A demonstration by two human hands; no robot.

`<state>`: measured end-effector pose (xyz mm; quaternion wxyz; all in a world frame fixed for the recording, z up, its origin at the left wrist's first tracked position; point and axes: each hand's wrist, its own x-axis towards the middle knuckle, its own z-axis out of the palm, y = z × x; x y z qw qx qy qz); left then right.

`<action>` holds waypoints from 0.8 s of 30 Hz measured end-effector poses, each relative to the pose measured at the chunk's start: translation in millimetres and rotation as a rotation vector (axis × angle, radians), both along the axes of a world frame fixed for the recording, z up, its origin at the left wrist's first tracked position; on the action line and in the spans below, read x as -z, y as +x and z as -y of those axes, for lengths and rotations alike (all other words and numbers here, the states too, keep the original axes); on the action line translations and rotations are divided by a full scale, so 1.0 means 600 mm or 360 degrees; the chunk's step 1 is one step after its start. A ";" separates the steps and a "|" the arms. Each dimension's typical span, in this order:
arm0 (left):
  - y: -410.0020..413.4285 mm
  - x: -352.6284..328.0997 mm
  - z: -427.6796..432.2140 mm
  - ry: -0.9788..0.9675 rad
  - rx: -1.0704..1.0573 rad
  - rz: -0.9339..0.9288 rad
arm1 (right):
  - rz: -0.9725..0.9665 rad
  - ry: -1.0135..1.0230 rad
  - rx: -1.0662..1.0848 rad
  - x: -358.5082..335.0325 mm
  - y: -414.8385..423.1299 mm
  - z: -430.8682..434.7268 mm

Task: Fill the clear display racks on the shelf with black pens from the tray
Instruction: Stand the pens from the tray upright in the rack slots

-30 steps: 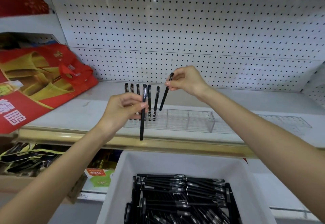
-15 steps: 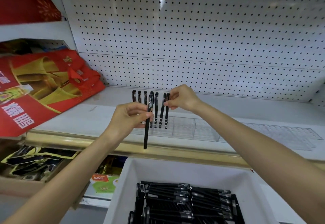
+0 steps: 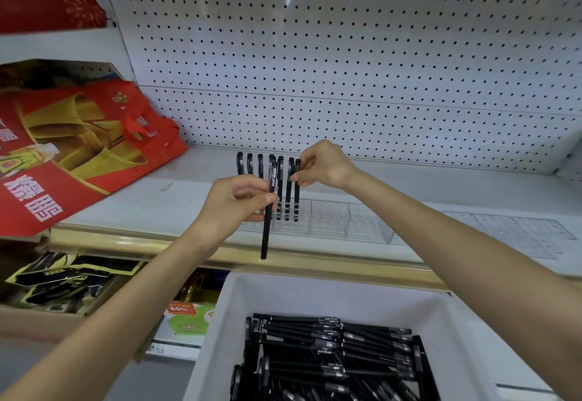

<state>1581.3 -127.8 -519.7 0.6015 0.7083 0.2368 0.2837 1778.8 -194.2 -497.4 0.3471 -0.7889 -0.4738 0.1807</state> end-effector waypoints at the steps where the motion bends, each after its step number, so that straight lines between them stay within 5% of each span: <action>1: -0.001 0.000 0.000 -0.0001 -0.0001 -0.0005 | 0.0004 -0.0004 0.0011 0.000 -0.001 0.000; 8: -0.004 0.004 -0.002 0.0033 0.0054 -0.0116 | -0.0054 -0.0070 0.0064 -0.006 0.001 0.028; 11: 0.004 0.002 0.005 0.0022 0.0176 -0.0185 | -0.0113 0.0137 0.0169 -0.023 0.004 0.063; 24: 0.041 0.000 0.067 -0.0057 0.0294 -0.0055 | -0.0710 0.0383 -0.0144 -0.009 -0.043 0.130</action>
